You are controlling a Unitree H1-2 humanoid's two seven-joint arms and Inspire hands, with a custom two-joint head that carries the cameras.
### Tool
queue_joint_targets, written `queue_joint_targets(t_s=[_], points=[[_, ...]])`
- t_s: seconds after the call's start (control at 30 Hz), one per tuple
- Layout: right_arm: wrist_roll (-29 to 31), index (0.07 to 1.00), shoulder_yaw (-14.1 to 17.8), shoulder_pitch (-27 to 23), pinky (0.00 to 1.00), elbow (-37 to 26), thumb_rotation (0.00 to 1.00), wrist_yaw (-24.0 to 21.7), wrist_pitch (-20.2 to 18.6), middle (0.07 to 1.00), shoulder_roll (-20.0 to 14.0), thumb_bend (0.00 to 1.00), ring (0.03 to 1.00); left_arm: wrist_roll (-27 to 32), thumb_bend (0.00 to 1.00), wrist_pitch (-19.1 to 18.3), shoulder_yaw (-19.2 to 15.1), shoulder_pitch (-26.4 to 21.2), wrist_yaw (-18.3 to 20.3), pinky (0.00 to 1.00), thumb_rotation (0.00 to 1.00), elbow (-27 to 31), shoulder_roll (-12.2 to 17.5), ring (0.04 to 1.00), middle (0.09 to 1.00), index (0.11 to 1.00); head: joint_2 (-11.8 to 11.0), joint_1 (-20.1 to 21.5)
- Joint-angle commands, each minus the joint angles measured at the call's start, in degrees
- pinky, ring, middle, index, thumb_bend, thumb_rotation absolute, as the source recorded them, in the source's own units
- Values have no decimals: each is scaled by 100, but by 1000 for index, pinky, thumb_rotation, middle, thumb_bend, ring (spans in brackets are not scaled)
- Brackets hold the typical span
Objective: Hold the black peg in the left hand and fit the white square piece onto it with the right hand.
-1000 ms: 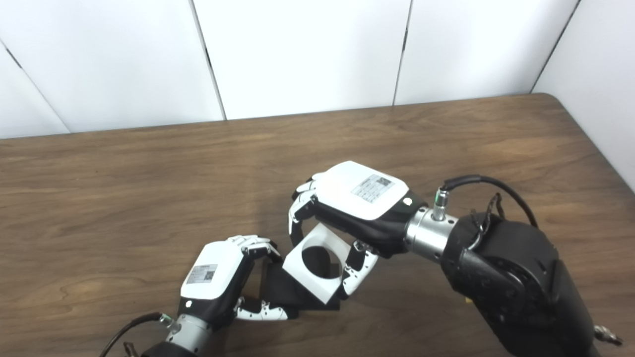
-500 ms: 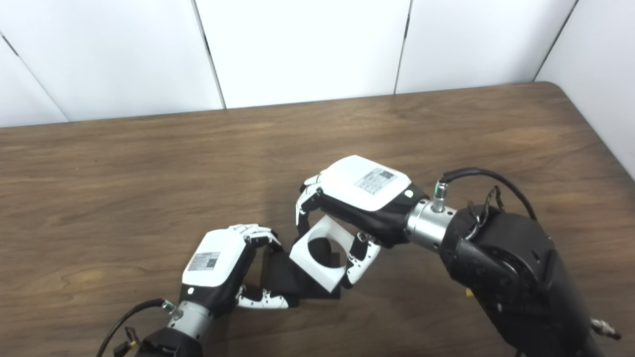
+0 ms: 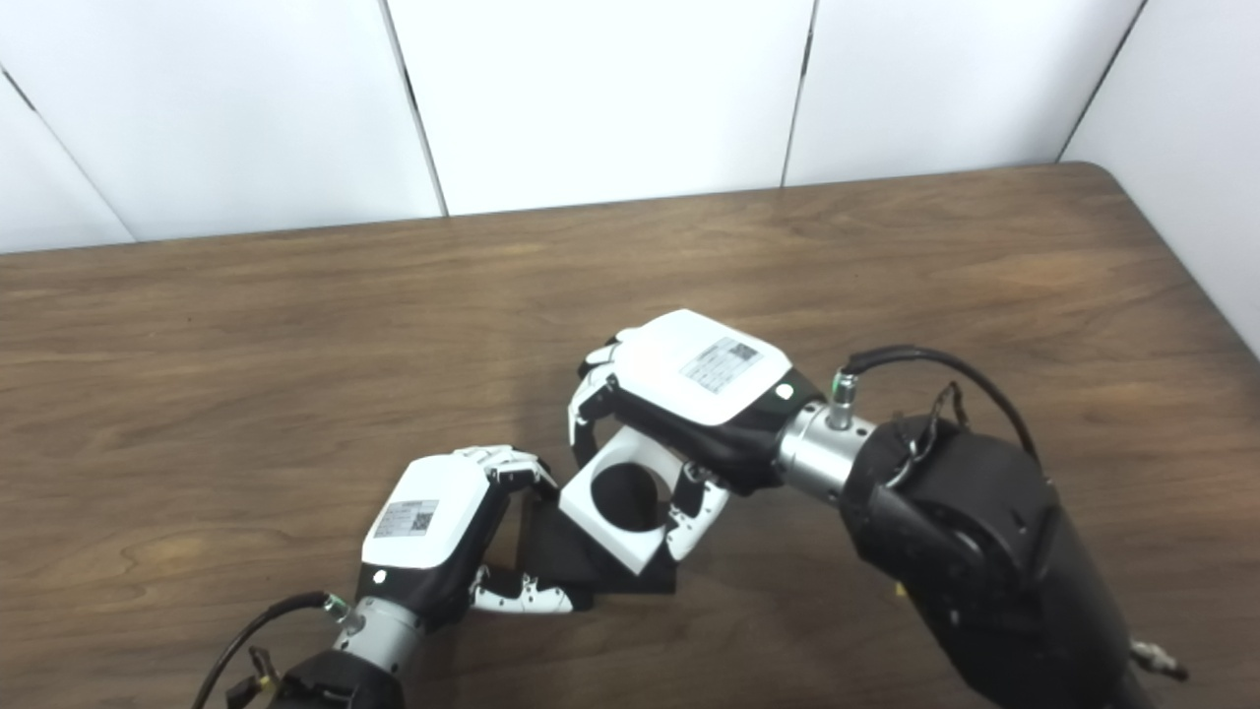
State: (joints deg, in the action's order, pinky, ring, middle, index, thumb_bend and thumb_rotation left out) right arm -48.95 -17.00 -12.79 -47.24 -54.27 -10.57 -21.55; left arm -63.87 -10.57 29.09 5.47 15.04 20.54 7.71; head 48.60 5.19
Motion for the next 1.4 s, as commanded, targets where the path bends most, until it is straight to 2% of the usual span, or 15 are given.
queue_joint_targets(t_s=[0.0,0.23,0.47,1.17,1.37], points=[[-62,483,-56,-32,881,0,129,110,234,732,28,523,857,-197,522,-23,109,126,321,833,50,-93,87,812,757,486,6,7],[-343,484,-214,-3,869,79,129,88,432,744,202,522,865,-217,522,-40,151,122,415,841,50,-44,63,817,761,486,-4,-2],[-411,484,-217,53,853,232,127,160,579,736,288,522,864,-226,522,-48,148,132,445,839,50,-5,43,817,763,486,2,2],[-30,483,150,74,838,834,127,478,679,725,68,522,852,-182,522,-92,118,170,526,840,49,80,25,819,763,486,32,-10],[-139,489,117,83,832,892,140,401,690,738,19,524,859,-179,522,-79,116,165,520,839,49,94,32,817,762,486,32,-10]])
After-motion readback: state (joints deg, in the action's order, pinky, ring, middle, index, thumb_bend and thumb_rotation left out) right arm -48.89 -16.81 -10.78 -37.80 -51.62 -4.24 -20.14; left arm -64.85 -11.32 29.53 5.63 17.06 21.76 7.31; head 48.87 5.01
